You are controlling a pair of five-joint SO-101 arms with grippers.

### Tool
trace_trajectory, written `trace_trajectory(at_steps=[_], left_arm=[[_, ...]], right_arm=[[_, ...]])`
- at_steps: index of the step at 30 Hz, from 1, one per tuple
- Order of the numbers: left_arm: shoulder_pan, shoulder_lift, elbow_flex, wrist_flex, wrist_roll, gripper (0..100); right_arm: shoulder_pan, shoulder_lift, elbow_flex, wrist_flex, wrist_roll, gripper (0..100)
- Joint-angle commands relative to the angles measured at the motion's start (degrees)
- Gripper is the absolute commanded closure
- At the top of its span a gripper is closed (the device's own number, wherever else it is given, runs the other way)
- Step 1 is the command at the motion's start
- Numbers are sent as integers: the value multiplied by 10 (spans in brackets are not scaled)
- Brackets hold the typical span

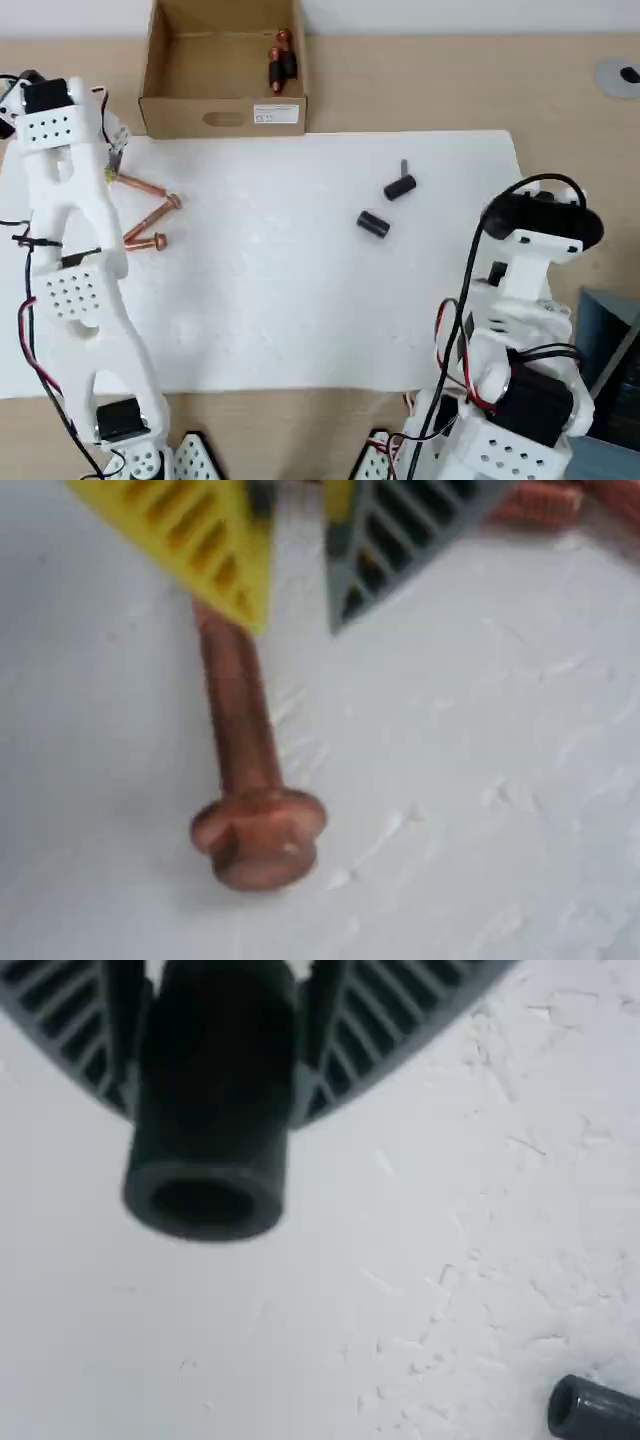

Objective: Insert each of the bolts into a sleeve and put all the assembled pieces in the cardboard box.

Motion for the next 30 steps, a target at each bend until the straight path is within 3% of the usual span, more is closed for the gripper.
trace_trajectory(at_steps=[1,12,30], left_arm=[[-1,1,-54,4,24,819],[-3,44,-52,-25,25,840],[-12,101,-46,-65,38,840]], right_arm=[[4,-7,1,-16,-3,989],[4,-7,65,-98,1,989],[3,-7,63,-97,2,989]])
